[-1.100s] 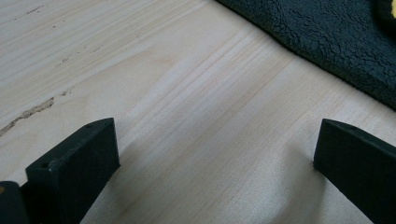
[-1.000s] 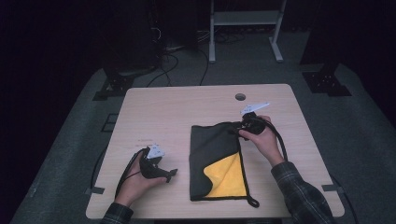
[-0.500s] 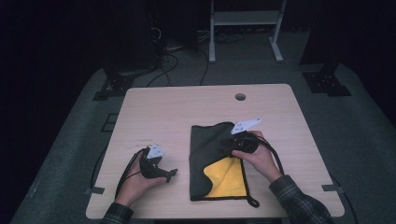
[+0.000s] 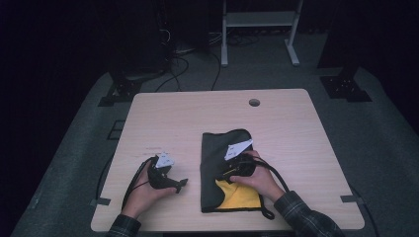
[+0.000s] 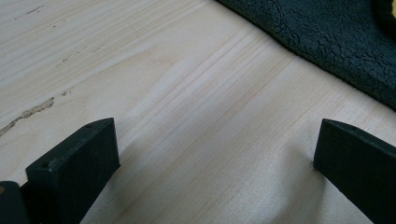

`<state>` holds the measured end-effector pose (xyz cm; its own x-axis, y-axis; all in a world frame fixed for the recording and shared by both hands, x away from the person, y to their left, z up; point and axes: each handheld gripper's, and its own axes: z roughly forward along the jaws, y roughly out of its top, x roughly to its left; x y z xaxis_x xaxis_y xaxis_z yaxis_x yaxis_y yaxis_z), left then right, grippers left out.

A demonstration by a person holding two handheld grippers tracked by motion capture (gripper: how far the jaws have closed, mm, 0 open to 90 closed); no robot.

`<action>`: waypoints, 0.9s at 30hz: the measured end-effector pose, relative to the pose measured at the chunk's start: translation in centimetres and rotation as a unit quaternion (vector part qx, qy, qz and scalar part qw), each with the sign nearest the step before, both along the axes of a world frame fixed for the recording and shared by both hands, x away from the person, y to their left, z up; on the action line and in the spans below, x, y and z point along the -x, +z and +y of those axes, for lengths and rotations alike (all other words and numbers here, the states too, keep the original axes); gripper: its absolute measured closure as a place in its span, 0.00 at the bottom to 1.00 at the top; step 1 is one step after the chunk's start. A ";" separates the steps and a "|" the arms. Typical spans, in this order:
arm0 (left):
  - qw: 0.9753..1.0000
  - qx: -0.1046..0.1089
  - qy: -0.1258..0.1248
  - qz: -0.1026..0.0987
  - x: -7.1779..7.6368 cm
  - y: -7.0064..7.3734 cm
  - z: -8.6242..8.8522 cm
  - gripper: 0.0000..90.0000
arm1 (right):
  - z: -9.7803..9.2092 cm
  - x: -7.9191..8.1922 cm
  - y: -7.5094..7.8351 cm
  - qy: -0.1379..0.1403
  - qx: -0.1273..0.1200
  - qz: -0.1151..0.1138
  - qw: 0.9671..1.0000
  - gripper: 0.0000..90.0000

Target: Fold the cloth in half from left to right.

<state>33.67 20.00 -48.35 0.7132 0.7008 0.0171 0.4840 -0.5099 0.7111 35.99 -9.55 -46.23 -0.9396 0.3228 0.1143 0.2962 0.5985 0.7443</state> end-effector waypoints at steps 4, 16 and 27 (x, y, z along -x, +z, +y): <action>1.000 -0.001 -0.001 -0.001 0.0 0.0 0.0 0.00 | 0.9 0.5 -1.0 0.017 0.029 -0.013 0.999 0.58; 1.000 -0.001 0.000 0.000 0.0 0.0 0.0 0.00 | 0.6 1.0 -0.6 0.022 0.026 -0.018 0.999 0.91; 1.000 0.000 0.000 0.000 0.0 0.0 0.0 0.00 | -1.7 1.1 0.9 0.013 -0.010 0.007 1.000 0.93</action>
